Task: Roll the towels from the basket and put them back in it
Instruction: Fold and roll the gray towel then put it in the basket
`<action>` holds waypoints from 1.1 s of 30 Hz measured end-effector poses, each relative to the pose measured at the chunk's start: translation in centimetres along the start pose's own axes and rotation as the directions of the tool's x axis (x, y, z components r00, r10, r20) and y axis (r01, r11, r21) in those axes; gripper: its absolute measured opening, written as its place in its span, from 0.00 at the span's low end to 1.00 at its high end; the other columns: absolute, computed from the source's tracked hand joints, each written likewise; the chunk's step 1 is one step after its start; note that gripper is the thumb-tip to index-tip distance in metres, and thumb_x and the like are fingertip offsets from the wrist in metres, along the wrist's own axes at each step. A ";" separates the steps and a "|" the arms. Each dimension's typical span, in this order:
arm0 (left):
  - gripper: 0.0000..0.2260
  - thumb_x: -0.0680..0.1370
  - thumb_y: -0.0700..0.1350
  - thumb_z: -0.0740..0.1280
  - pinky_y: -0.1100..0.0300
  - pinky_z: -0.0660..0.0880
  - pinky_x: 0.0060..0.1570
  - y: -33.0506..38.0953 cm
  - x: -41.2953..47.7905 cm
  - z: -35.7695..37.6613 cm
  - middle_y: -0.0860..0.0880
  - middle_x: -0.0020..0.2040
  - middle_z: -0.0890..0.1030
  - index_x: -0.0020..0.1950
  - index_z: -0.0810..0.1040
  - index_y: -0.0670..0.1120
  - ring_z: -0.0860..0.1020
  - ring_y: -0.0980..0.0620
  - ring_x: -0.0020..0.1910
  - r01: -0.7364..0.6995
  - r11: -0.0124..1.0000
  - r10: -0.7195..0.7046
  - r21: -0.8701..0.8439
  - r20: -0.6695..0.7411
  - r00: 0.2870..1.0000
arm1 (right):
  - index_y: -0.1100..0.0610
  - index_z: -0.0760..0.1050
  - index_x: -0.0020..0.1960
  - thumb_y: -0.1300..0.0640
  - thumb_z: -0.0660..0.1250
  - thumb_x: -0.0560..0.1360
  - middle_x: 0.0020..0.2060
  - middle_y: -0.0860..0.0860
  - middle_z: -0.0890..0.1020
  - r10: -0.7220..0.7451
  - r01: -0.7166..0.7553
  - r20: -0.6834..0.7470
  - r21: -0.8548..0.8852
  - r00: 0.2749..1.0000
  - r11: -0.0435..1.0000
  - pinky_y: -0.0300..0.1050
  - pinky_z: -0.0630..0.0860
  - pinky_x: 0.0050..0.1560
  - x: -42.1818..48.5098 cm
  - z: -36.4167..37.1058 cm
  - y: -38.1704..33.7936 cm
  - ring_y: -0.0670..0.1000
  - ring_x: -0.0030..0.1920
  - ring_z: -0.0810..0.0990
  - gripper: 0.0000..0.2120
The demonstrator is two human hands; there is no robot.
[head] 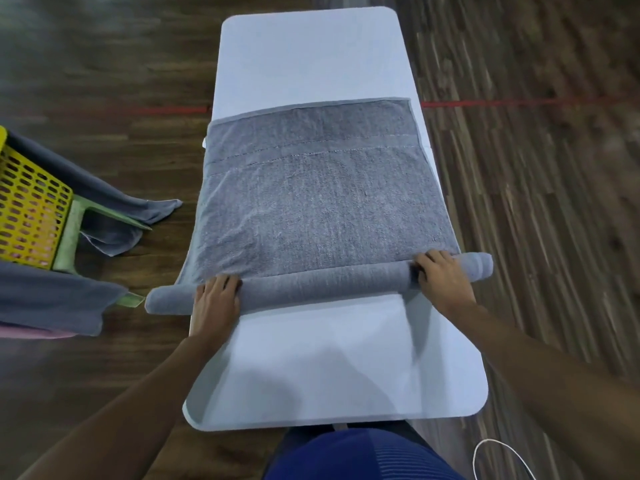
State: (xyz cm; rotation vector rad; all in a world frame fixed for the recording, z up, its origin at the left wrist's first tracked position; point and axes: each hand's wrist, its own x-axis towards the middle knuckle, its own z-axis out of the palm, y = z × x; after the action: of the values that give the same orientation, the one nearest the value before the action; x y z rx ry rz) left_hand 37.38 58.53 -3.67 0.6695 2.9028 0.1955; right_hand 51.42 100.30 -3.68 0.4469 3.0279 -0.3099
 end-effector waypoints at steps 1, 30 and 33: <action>0.18 0.71 0.45 0.55 0.44 0.72 0.50 0.2 -0.3 0.1 0.42 0.52 0.79 0.53 0.78 0.41 0.76 0.38 0.50 -0.022 1.000 0.022 -0.002 -0.003 1.000 | 0.60 0.77 0.53 0.65 0.66 0.67 0.48 0.58 0.79 -0.015 0.015 0.013 0.013 1.000 1.000 0.58 0.74 0.49 -0.4 0.1 0.0 0.63 0.49 0.77 0.14; 0.23 0.63 0.35 0.73 0.42 0.77 0.53 0.6 -0.4 0.1 0.37 0.51 0.80 0.57 0.77 0.36 0.78 0.36 0.49 0.019 0.995 -0.032 0.094 0.134 0.990 | 0.57 0.76 0.57 0.60 0.68 0.67 0.50 0.54 0.81 -0.048 0.058 0.079 -0.127 0.996 0.990 0.55 0.69 0.59 0.6 0.4 0.2 0.60 0.52 0.79 0.18; 0.15 0.66 0.39 0.73 0.46 0.76 0.48 1.0 -0.2 -0.4 0.40 0.45 0.82 0.51 0.78 0.40 0.80 0.38 0.44 0.039 0.996 -0.049 0.078 0.137 0.989 | 0.54 0.78 0.56 0.56 0.69 0.69 0.52 0.53 0.82 -0.035 0.058 0.140 -0.161 0.990 0.985 0.56 0.65 0.62 1.9 -0.6 0.3 0.59 0.55 0.78 0.15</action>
State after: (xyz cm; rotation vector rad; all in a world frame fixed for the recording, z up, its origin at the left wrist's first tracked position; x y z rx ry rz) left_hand 37.89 59.34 -3.12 0.6044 2.7997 0.0324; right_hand 49.64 101.20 -3.33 0.3287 2.9021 -0.0866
